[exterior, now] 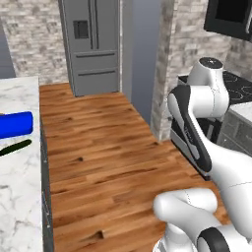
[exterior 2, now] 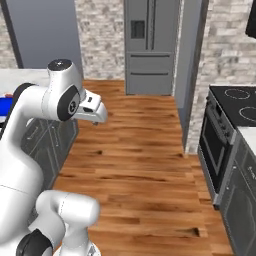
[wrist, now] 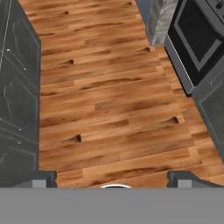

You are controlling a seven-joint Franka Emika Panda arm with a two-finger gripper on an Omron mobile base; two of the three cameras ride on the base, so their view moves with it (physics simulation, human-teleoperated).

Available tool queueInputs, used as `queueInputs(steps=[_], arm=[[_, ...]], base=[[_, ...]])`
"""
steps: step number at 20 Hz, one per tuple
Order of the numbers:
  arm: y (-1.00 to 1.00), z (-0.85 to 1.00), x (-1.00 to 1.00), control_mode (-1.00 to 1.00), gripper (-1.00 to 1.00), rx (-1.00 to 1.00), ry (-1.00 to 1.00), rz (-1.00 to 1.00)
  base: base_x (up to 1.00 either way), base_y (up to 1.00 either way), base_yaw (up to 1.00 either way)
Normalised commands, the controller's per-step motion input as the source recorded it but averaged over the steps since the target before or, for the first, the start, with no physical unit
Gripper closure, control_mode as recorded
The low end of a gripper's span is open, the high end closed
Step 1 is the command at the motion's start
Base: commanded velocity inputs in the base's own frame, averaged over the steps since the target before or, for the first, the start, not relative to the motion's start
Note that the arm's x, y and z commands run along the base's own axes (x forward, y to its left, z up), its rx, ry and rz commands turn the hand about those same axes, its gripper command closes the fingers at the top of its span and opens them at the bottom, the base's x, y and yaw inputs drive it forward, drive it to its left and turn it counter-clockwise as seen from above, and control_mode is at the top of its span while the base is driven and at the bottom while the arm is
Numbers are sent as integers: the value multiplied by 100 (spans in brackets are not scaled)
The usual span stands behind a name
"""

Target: Place the two vegetables and bowl onto the tray for setting up a vegetable dip station.

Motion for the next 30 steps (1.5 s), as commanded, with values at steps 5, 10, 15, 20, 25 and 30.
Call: queueInputs(steps=[5, 10, 15, 20, 25, 30], arm=[[0, 0, 0, 100, -100, 0, 0, 0], [0, 0, 0, 100, -100, 0, 0, 0], [0, 0, 0, 100, -100, 0, 0, 0], [0, 0, 0, 100, -100, 0, 0, 0], [0, 0, 0, 100, -100, 0, 0, 0], [0, 0, 0, 100, -100, 0, 0, 0]], base=[[86, -30, 23], [85, -35, 22], [79, -42, 20], [75, -39, 23], [76, -28, 29], [43, -4, 43]])
